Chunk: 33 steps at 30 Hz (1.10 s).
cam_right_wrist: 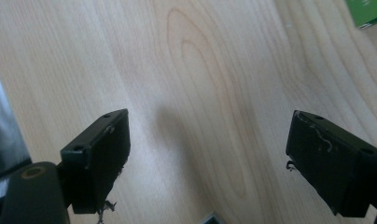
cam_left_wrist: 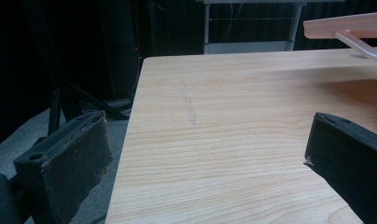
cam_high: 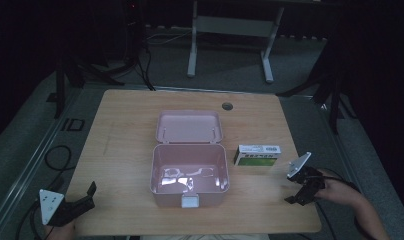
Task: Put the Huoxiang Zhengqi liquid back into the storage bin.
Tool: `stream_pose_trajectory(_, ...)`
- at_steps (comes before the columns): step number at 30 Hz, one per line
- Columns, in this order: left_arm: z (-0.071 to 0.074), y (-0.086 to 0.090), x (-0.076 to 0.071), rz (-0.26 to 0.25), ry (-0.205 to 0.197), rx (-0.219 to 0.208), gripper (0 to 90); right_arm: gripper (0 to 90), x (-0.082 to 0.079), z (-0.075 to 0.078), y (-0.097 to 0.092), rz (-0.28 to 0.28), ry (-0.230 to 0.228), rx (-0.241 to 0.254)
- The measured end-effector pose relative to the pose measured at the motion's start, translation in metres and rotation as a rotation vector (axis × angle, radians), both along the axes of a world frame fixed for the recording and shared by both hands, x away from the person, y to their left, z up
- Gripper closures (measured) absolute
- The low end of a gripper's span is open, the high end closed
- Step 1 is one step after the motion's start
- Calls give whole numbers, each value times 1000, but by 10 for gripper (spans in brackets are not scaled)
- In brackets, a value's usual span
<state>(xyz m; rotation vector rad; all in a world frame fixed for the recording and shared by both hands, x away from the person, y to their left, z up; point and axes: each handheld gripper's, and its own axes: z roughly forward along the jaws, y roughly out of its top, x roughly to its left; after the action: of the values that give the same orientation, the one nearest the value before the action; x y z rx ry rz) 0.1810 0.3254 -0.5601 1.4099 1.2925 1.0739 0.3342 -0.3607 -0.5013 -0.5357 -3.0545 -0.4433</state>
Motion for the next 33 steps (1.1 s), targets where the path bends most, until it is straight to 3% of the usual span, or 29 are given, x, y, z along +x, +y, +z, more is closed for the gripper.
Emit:
stream_pose_trajectory(11, 0, -1, 0, -9, 4, 2, 2, 132, -2, 8, 14, 77, 55, -141)
stream_pose_trajectory(12, 0, -1, 1, -11, 6, 3, 2, 130, -2, 11, 19, 97, 75, -180)
stream_pose_trajectory(21, 0, -2, 1, -16, 9, 6, 2, 138, 1, 17, 31, 130, 69, -237)
stream_pose_trajectory(24, 0, -2, 1, -19, 12, 7, 2, 138, 2, 15, 35, 129, 99, -252)
stream_pose_trajectory(33, 0, -2, 1, -22, 13, 5, 2, 127, 0, 18, 48, 152, 110, -273)
